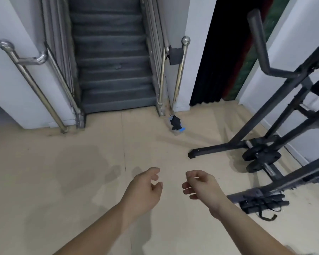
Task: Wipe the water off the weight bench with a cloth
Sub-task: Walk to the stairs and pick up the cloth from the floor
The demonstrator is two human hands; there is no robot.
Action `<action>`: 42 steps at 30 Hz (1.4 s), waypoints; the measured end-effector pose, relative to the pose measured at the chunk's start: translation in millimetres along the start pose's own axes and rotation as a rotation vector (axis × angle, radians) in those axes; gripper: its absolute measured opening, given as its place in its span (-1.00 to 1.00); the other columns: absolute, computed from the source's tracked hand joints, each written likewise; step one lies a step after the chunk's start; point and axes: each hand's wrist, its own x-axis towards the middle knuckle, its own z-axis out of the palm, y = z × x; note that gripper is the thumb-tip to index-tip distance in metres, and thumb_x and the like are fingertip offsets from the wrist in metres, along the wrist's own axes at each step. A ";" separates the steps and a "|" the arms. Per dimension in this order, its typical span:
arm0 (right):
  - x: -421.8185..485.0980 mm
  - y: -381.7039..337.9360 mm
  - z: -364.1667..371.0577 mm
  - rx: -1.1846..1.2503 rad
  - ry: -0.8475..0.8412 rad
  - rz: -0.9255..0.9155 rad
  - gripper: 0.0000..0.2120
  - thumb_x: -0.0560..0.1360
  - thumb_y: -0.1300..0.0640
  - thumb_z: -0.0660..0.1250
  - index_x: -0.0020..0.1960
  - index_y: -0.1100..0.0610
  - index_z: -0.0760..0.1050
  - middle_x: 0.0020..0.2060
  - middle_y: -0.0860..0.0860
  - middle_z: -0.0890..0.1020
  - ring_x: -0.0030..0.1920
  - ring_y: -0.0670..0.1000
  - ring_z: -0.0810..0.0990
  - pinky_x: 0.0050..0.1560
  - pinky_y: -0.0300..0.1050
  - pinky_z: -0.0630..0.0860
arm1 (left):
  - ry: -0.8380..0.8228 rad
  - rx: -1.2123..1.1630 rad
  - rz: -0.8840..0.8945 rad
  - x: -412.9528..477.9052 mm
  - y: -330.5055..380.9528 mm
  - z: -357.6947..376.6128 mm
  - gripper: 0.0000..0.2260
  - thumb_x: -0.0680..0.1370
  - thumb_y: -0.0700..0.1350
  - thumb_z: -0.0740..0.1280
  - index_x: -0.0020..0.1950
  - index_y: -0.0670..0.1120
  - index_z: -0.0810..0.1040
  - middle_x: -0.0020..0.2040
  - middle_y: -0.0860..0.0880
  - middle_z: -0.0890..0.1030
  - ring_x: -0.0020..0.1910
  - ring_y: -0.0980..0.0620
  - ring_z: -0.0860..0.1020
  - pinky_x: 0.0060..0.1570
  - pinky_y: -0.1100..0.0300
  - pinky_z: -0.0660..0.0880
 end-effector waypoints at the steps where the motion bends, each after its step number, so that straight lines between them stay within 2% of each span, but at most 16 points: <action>1: 21.5 -16.7 3.6 0.014 0.005 0.009 -0.84 0.64 0.08 0.30 0.13 0.12 0.60 -0.05 0.22 0.75 -0.22 0.04 0.69 -0.12 -0.04 0.57 | -0.005 0.002 -0.004 26.4 2.4 -10.0 -0.65 0.61 -0.06 0.36 0.41 0.08 0.49 0.17 0.13 0.57 -0.20 0.11 0.58 -0.05 0.24 0.56; 6: 136.4 -88.8 -6.2 0.048 0.027 0.041 -0.85 0.64 0.11 0.31 0.12 0.13 0.60 -0.05 0.22 0.75 -0.21 0.06 0.70 -0.09 -0.01 0.58 | -0.077 -0.032 -0.035 172.4 22.5 -32.1 -0.62 0.61 -0.07 0.36 0.43 0.07 0.47 0.17 0.13 0.54 -0.21 0.10 0.57 -0.04 0.22 0.56; 13: 367.2 -153.1 -41.8 0.080 0.083 0.086 -0.82 0.64 0.11 0.31 0.12 0.18 0.61 -0.07 0.22 0.76 -0.20 0.09 0.70 -0.07 0.02 0.59 | -0.050 -0.033 -0.107 411.0 30.0 -20.6 -0.65 0.60 -0.10 0.38 0.39 0.03 0.51 0.22 0.01 0.57 -0.24 0.09 0.52 0.00 0.22 0.53; 16: 463.4 -181.1 -39.8 0.073 0.090 0.141 -0.85 0.63 0.12 0.31 0.10 0.17 0.59 -0.14 0.22 0.76 -0.22 0.14 0.67 0.10 0.18 0.63 | -0.028 -0.037 -0.126 501.4 32.4 -19.7 -0.67 0.60 -0.11 0.38 0.37 0.01 0.52 0.20 0.00 0.59 -0.24 0.04 0.53 -0.03 0.19 0.53; 17: 491.4 -191.3 -37.8 0.054 0.091 0.161 -0.85 0.62 0.12 0.31 0.08 0.17 0.59 -0.19 0.19 0.75 -0.24 0.14 0.65 0.10 0.22 0.63 | -0.033 -0.041 -0.132 527.9 34.9 -20.4 -0.68 0.60 -0.11 0.38 0.36 0.01 0.53 0.20 0.01 0.59 -0.24 0.04 0.54 -0.06 0.20 0.53; 20: 574.0 -223.2 -25.6 -0.022 0.068 0.205 -0.83 0.58 0.12 0.30 0.05 0.19 0.60 -0.24 0.12 0.70 -0.27 0.11 0.62 -0.11 0.04 0.56 | -0.061 -0.027 -0.120 606.5 36.1 -28.3 -0.67 0.60 -0.09 0.36 0.37 0.01 0.52 0.23 0.02 0.58 -0.18 0.06 0.58 0.00 0.18 0.56; 22: 634.7 -242.3 -16.3 -0.076 0.061 0.211 -0.83 0.58 0.10 0.30 0.07 0.17 0.60 -0.19 0.11 0.68 -0.25 0.08 0.62 -0.15 -0.05 0.49 | -0.090 0.038 -0.102 669.1 30.5 -34.4 -0.67 0.61 -0.08 0.33 0.38 -0.01 0.52 0.23 0.00 0.58 -0.08 0.02 0.60 0.12 0.08 0.57; 25: 740.7 -250.4 -4.1 -0.129 0.036 0.222 -0.84 0.59 0.09 0.30 0.09 0.11 0.59 -0.16 0.08 0.63 -0.27 0.06 0.59 -0.25 -0.15 0.46 | -0.149 0.216 -0.059 773.0 6.4 -36.9 -0.65 0.62 -0.06 0.28 0.41 -0.04 0.49 0.26 0.00 0.57 0.11 0.00 0.59 0.20 0.08 0.52; 28: 850.3 -230.8 2.5 -0.145 0.114 0.261 -0.84 0.59 0.06 0.31 0.11 0.09 0.57 -0.16 0.05 0.61 -0.23 0.08 0.59 -0.26 -0.16 0.48 | -0.225 0.325 -0.029 880.3 -26.2 -22.6 -0.63 0.63 -0.06 0.25 0.45 -0.04 0.45 0.29 0.00 0.54 0.19 -0.03 0.57 0.21 0.08 0.51; 31: 955.2 -182.5 4.5 -0.132 0.205 0.322 -0.68 0.57 0.01 0.33 0.29 0.07 0.51 -0.14 0.04 0.63 -0.14 0.13 0.64 -0.10 -0.03 0.54 | -0.298 0.441 0.011 977.9 -71.8 13.5 -0.63 0.64 -0.04 0.23 0.45 -0.05 0.44 0.27 0.00 0.52 0.15 -0.03 0.57 0.17 0.08 0.52; 35: 1068.8 -90.4 7.7 -0.095 0.277 0.442 -0.49 0.60 -0.01 0.28 0.50 0.11 0.33 0.09 0.14 0.61 -0.08 0.12 0.56 -0.01 -0.06 0.49 | -0.385 0.483 0.037 1081.3 -145.7 88.8 -0.67 0.65 -0.03 0.23 0.40 -0.07 0.46 0.28 -0.01 0.51 0.14 -0.03 0.58 0.15 0.07 0.52; 36: 1096.4 -62.7 8.5 -0.087 0.290 0.479 -0.48 0.61 0.00 0.27 0.51 0.16 0.31 0.09 0.13 0.58 -0.09 0.12 0.53 -0.02 -0.07 0.46 | -0.405 0.496 0.058 1107.0 -165.2 111.0 -0.67 0.65 -0.03 0.23 0.39 -0.08 0.47 0.29 -0.02 0.51 0.14 -0.04 0.58 0.16 0.07 0.51; 38: 1149.0 -8.9 7.6 -0.070 0.293 0.560 -0.52 0.63 0.00 0.25 0.46 0.23 0.33 -0.04 0.10 0.50 -0.17 0.09 0.46 -0.10 -0.07 0.43 | -0.453 0.530 0.116 1158.1 -203.7 158.2 -0.66 0.65 -0.05 0.23 0.43 -0.05 0.45 0.35 -0.01 0.47 0.18 -0.06 0.56 0.19 0.07 0.50; 40: 1197.8 42.3 5.3 -0.017 0.268 0.666 -0.59 0.62 -0.01 0.23 0.35 0.22 0.40 -0.12 0.09 0.42 -0.24 0.10 0.38 -0.19 -0.04 0.41 | -0.495 0.572 0.190 1207.1 -241.4 206.0 -0.62 0.65 -0.06 0.24 0.48 -0.03 0.42 0.44 -0.03 0.41 0.27 -0.08 0.52 0.24 0.02 0.49; 42: 1238.4 84.9 2.2 0.043 0.232 0.746 -0.62 0.62 -0.03 0.16 0.28 0.22 0.42 -0.16 0.11 0.37 -0.30 0.11 0.32 -0.29 -0.04 0.38 | -0.538 0.654 0.265 1248.6 -272.9 253.4 -0.52 0.63 -0.04 0.28 0.55 0.03 0.33 0.59 -0.10 0.23 0.47 -0.14 0.37 0.32 -0.05 0.46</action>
